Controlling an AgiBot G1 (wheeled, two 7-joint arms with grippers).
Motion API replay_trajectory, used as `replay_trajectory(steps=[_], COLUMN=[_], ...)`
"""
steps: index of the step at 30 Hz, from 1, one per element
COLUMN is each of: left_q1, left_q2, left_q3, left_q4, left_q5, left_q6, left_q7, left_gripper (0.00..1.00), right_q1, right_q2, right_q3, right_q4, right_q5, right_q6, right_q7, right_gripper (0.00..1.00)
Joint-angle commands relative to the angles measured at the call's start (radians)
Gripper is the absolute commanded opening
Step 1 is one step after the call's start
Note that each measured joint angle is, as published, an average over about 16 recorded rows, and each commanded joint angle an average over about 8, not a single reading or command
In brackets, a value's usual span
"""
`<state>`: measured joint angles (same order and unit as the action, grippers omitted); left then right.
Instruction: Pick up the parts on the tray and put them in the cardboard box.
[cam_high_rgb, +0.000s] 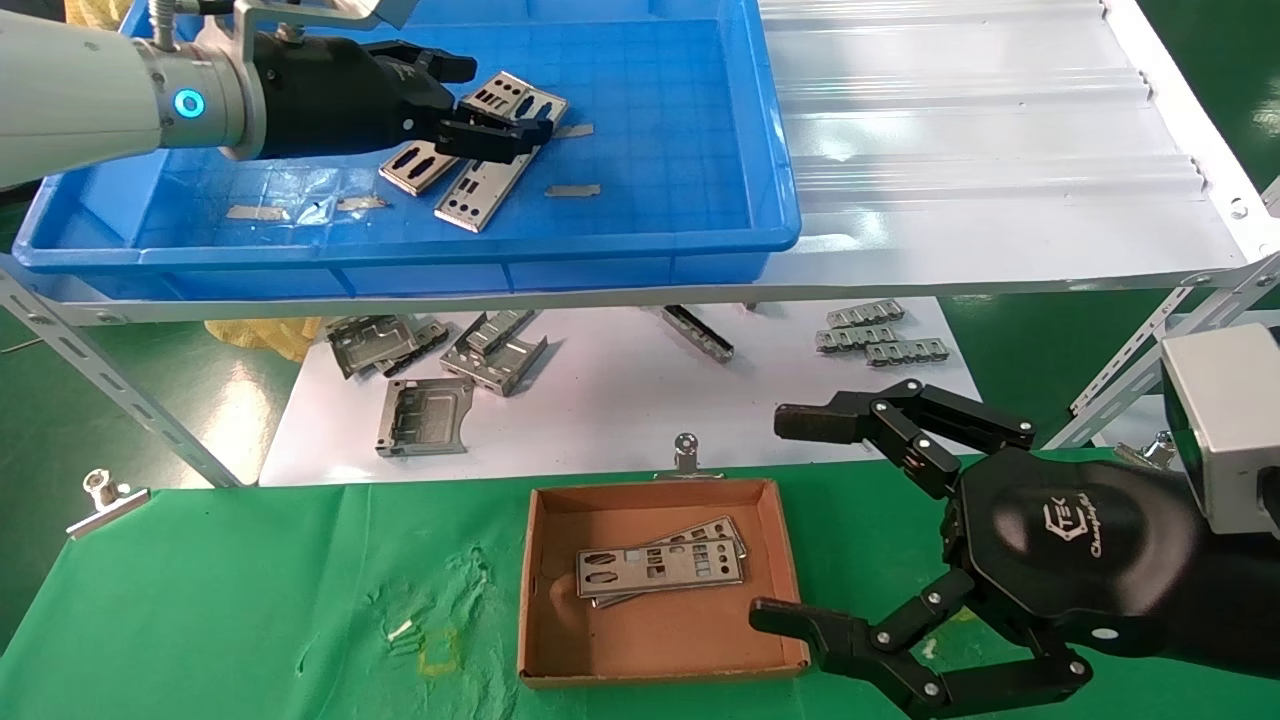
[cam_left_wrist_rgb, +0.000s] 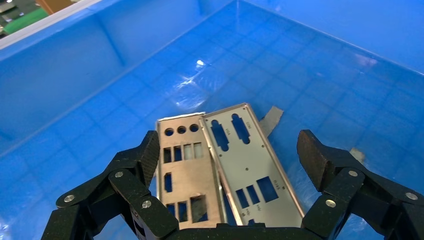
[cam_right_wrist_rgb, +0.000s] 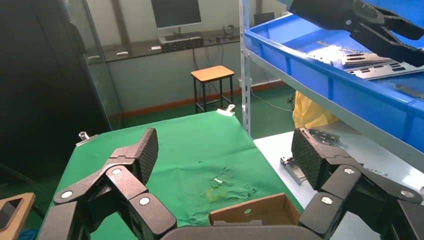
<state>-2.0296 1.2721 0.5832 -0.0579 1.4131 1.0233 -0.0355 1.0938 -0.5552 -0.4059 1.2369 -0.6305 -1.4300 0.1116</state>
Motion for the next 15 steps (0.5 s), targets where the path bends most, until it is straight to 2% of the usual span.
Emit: replay_trajectory(steps=[1, 7, 8, 10, 15], left_q1=[-0.007, -0.014, -0.014, -0.015, -0.016], left_q2=[0.007, 0.021, 0.023, 0.027, 0.034], left_q3=[0.004, 0.008, 0.009, 0.011, 0.016], left_q4=[0.011, 0.037, 0.04, 0.045, 0.052], left_q5=[0.006, 0.011, 0.012, 0.015, 0.021], left_q6=[0.001, 0.019, 0.019, 0.016, 0.006], left_q7=[0.002, -0.018, -0.02, -0.024, -0.031], left_gripper=[1.0, 1.0, 0.97, 0.79, 0.16], right_q1=[0.0, 0.0, 0.0, 0.0, 0.0], right_q2=[0.0, 0.0, 0.0, 0.0, 0.0], right_q3=[0.0, 0.0, 0.0, 0.0, 0.0], right_q4=[0.0, 0.0, 0.0, 0.0, 0.0], right_q5=[0.0, 0.0, 0.0, 0.0, 0.0], right_q6=[0.0, 0.0, 0.0, 0.0, 0.0], right_q7=[0.0, 0.0, 0.0, 0.0, 0.0], right_gripper=[1.0, 1.0, 1.0, 1.0, 1.0])
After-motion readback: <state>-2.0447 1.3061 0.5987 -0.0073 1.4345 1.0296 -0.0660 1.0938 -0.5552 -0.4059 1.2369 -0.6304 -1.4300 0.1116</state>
